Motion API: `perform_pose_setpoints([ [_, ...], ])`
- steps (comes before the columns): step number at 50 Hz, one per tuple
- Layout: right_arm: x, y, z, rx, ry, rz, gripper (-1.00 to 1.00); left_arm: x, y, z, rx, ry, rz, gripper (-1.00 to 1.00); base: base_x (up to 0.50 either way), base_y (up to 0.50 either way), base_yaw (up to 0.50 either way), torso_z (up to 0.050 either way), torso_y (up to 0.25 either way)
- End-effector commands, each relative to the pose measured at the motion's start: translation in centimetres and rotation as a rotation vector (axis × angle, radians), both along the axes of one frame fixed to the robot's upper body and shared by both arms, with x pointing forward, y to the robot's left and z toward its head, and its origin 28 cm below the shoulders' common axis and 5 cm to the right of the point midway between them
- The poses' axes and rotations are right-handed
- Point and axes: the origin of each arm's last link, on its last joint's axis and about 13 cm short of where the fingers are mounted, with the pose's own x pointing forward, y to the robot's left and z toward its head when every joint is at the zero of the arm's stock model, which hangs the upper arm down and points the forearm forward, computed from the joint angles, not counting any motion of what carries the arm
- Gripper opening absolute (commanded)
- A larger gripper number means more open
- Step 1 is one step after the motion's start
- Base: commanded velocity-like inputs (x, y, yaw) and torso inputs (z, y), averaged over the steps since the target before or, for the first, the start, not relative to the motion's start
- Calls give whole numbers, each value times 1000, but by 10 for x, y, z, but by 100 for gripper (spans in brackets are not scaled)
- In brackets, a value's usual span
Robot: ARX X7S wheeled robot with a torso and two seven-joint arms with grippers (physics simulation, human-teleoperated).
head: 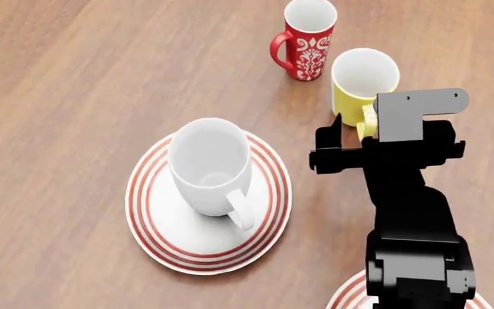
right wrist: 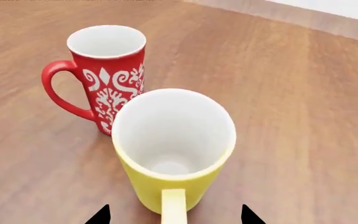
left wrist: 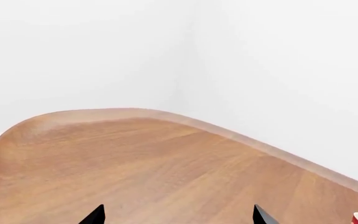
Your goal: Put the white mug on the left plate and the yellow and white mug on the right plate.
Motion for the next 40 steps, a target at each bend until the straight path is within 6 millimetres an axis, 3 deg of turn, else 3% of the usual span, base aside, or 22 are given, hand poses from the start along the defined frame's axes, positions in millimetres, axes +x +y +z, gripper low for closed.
perform_pose_setpoints([
  [1, 1, 10, -1, 52, 4, 41, 100, 4, 4, -4, 47, -1, 14, 100, 0, 0, 0, 1, -250],
  [6, 1, 11, -3, 54, 7, 44, 100, 5, 5, -4, 45, 4, 22, 100, 0, 0, 0, 1, -217],
  [19, 0, 8, -5, 70, -10, 24, 100, 5, 5, -4, 44, 9, 29, 100, 0, 0, 0, 0, -1],
  [20, 0, 7, -5, 77, -19, 27, -100, 4, 5, -4, 43, 8, 29, 100, 0, 0, 0, 0, 0],
  [31, 0, 10, -5, 46, -76, 40, -100, 5, 5, -4, 42, 7, 23, 100, 0, 0, 0, 0, 0],
  [40, -9, 11, 3, 29, -257, 14, -100, 5, 5, -4, 37, 5, 24, 100, 0, 0, 0, 0, 0],
])
